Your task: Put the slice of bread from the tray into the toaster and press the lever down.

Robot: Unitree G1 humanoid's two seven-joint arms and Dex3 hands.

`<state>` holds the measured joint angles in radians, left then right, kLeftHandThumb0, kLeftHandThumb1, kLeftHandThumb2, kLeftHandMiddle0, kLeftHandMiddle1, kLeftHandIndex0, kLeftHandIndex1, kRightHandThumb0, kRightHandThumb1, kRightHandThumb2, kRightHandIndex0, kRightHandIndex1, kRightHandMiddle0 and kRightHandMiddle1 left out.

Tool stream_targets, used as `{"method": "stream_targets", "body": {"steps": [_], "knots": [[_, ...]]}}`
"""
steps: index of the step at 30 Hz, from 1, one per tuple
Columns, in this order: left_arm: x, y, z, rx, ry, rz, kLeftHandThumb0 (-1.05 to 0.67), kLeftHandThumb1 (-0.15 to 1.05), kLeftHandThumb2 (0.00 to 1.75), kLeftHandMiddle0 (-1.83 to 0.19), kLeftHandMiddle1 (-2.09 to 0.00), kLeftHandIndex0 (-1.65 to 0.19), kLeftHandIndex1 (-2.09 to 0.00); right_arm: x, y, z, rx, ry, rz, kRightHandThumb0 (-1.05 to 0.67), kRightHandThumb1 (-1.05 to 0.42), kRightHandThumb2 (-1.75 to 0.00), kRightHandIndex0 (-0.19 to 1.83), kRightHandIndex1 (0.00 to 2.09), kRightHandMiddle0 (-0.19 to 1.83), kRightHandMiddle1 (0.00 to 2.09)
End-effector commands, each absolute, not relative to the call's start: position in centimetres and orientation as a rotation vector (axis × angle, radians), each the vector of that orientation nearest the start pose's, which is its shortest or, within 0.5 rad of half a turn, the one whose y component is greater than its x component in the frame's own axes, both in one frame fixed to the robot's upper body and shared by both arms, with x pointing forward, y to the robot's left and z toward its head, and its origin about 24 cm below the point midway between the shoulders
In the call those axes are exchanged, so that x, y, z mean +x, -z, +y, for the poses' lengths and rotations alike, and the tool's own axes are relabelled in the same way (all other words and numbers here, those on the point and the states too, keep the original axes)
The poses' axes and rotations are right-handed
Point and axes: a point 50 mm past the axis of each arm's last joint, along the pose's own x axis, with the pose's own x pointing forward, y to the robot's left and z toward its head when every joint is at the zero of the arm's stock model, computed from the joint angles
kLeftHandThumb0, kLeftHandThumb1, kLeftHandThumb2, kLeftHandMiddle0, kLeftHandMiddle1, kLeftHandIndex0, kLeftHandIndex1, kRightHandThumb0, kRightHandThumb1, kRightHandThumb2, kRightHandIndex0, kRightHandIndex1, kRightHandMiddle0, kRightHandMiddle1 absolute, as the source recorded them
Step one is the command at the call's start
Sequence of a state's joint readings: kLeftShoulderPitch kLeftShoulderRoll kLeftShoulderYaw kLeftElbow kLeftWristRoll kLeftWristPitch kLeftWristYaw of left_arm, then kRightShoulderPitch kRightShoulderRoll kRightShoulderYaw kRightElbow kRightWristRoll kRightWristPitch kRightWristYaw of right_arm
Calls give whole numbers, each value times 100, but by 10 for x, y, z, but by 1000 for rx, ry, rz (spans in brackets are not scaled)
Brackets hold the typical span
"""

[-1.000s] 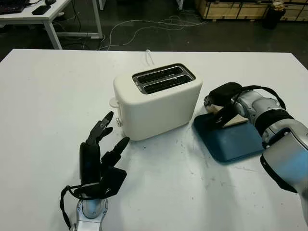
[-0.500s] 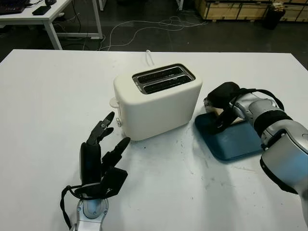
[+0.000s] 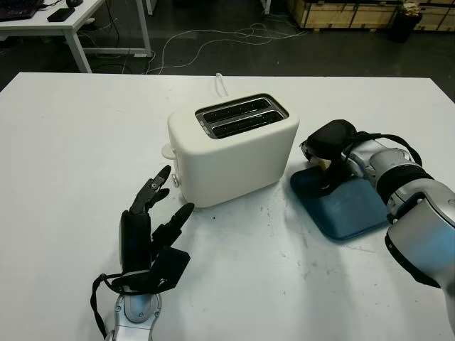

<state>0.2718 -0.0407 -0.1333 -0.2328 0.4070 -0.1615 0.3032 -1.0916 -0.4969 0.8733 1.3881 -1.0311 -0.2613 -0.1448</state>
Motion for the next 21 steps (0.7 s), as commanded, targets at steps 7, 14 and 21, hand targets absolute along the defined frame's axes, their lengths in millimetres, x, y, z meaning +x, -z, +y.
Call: {"method": "stream_targets", "body": {"steps": [7,14,21], "knots": [[201,-57,134,310,-235,-198,-60,92,15,-33,-86,-55,-2,396,-103,-226,-2150,-414,87,-11,-86,0,61,147,80,73],[202,-56,134,306,-228,-205,-59,92,16,-33,-87,-54,-2,395,-105,-230,-2159,-384,60,-12,-88,0,73,124,106,11],[203,-54,134,302,-226,-208,-60,92,16,-32,-87,-55,-2,397,-114,-230,-2089,-316,-12,-15,-91,-2,73,143,118,6]]}}
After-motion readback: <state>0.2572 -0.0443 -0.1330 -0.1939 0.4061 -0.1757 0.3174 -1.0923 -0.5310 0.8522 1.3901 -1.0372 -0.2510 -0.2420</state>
